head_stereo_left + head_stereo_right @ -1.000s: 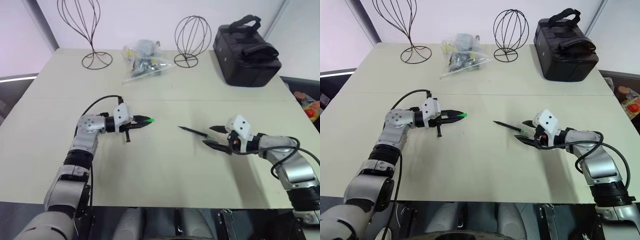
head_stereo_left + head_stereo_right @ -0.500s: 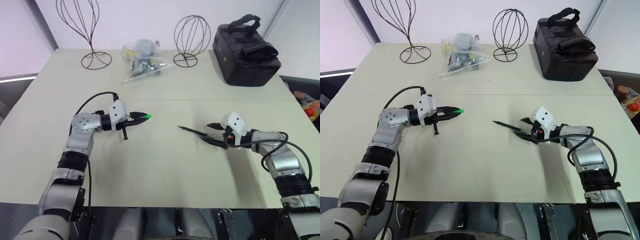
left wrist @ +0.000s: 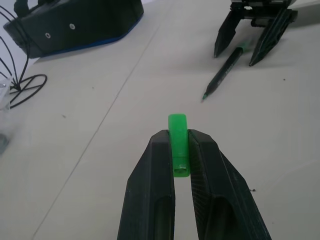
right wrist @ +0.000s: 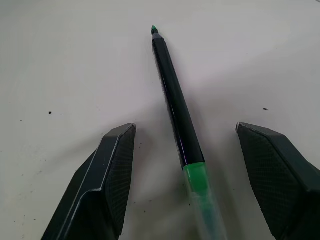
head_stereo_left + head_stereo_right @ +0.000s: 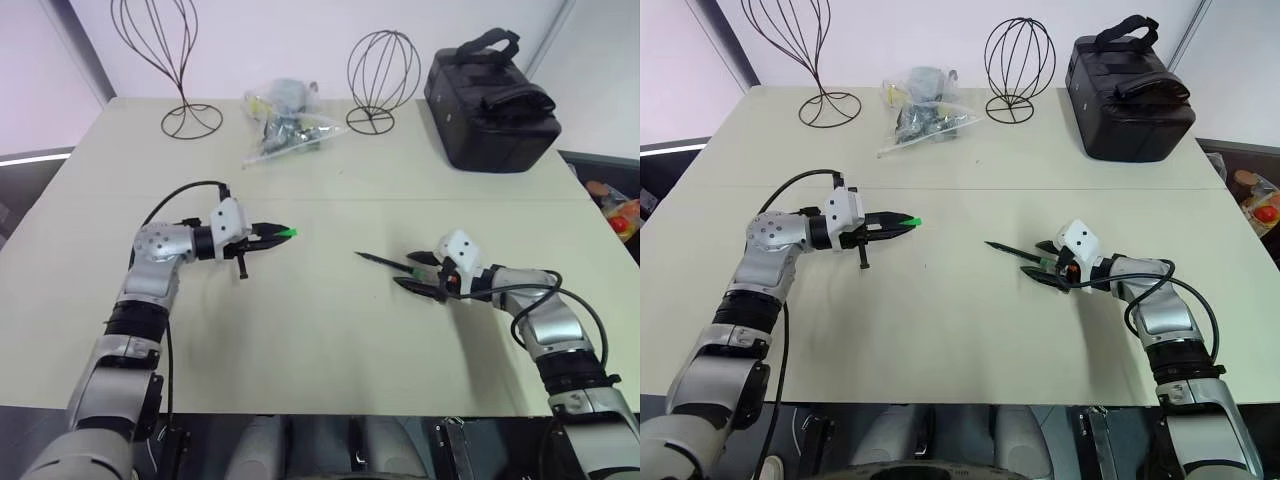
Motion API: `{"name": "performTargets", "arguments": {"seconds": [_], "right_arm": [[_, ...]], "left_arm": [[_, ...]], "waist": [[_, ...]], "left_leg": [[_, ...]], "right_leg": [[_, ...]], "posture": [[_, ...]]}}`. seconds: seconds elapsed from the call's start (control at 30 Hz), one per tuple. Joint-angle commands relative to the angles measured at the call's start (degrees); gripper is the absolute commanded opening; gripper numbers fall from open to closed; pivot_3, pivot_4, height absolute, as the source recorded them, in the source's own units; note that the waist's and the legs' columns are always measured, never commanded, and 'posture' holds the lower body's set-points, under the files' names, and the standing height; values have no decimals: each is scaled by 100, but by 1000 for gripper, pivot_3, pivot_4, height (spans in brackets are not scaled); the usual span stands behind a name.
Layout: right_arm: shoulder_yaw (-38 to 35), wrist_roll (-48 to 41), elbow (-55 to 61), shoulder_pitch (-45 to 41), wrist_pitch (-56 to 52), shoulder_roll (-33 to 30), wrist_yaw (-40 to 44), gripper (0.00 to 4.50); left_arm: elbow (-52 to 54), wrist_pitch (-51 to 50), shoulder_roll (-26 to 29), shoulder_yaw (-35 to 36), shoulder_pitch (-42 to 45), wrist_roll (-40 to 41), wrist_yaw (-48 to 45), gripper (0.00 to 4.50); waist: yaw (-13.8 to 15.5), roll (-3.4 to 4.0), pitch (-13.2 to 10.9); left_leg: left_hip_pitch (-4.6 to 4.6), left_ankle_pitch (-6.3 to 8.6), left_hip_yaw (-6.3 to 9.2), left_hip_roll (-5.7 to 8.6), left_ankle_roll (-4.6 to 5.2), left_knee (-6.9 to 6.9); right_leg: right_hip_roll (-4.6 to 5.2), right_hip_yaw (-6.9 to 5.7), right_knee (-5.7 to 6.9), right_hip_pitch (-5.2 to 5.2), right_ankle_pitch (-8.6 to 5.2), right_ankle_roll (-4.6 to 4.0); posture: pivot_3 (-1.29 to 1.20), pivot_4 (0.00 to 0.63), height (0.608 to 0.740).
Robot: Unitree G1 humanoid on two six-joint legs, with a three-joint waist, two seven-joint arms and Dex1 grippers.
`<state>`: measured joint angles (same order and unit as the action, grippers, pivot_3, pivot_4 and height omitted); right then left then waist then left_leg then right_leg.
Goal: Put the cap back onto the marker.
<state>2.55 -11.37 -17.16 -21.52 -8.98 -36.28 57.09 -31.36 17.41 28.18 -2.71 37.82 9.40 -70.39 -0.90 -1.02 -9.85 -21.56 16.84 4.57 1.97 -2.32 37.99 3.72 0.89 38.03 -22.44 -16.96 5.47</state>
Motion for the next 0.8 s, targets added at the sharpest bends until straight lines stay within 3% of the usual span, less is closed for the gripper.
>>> {"name": "performTargets", "arguments": {"seconds": [0.03,0.27,0.47,0.6,0.8], "right_arm": [[-25,36,-44,-21,60,23,-3,3289],[-54,25,-8,107,60,-7,7,41],[-94,4,333,348,-39,-67,-59,41],[-285,-148,1516,890,-392,-244,-203,41],[-502,282,3443,1741,-447,-1143,-318,41]], "left_arm": [[2,164,54,53,78,79,-5,59],[-33,227,30,40,72,80,5,0],[-107,262,8,16,118,83,-39,0],[-218,311,-105,-44,225,109,-164,0],[-610,739,-429,-260,489,177,-836,0]], "waist": [[0,0,0],[8,0,0],[23,0,0],[47,0,0],[13,5,-1]], "left_leg": [[0,0,0,0,0,0],[0,0,0,0,0,1],[0,0,0,0,0,1],[-7,0,3,1,0,1],[-30,0,2,6,0,7]], "right_leg": [[0,0,0,0,0,0],[1,0,0,2,0,0],[1,0,0,3,0,0],[3,-3,-3,0,0,0],[6,-4,-3,-19,0,1]], "posture": [[0,150,740],[0,150,740],[0,150,740],[0,150,740],[0,150,740]]}}
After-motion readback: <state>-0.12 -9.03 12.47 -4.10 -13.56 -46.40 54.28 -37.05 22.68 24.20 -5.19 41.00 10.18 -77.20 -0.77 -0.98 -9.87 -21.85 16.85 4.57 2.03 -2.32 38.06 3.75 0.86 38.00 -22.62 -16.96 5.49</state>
